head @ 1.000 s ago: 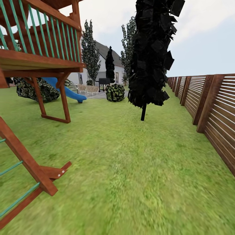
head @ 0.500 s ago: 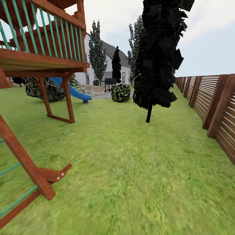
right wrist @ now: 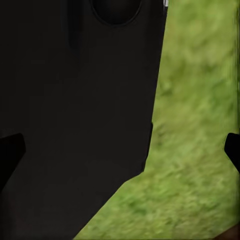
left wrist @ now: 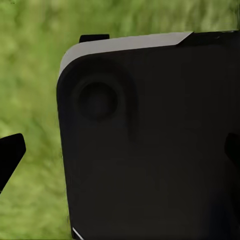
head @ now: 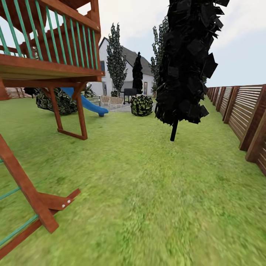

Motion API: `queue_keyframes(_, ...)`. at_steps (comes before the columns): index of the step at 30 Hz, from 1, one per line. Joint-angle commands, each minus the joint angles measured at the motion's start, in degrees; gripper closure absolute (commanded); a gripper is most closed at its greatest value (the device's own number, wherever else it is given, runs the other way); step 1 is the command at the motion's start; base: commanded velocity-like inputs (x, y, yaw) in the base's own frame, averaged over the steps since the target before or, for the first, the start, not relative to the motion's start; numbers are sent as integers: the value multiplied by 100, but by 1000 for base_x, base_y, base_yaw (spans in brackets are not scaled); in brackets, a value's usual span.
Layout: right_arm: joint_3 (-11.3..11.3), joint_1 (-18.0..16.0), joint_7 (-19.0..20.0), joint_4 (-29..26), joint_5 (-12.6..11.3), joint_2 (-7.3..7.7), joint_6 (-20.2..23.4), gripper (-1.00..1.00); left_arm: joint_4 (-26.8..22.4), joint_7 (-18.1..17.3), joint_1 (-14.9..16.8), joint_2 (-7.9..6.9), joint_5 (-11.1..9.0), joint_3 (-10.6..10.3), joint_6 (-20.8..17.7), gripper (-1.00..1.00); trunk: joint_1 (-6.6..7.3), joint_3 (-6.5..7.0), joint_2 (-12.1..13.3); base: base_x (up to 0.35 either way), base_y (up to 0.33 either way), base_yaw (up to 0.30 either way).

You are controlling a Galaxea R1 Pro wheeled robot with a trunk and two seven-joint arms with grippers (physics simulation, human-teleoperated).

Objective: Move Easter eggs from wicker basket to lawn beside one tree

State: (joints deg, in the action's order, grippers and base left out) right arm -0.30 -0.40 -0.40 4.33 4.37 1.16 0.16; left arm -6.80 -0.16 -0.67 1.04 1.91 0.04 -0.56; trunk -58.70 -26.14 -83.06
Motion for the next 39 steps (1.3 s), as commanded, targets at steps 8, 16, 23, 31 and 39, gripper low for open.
queue_keyframes(8,-5,-4,-4,6,46,5,2,-100,-14,-2,-5,-1,20,0,-6,-100,-3,-4,-2,275,-162,1)
queue_keyframes(16,-5,-5,-4,8,46,1,2,-100,-14,-2,-3,1,20,2,-6,-100,-3,-4,-2,275,-162,12)
queue_keyframes(23,-5,-4,-4,79,46,2,28,-100,-14,-2,-9,0,20,4,-6,-100,-3,-4,-2,275,-162,235)
queue_keyframes(31,-5,-4,-4,81,46,-1,37,-100,-14,-2,-5,2,20,3,-6,-100,-3,-4,-2,275,-162,292)
queue_keyframes(39,-5,-6,-4,79,46,-1,45,-100,-14,-1,-3,0,20,5,-6,-100,-3,-4,-2,275,-163,111)
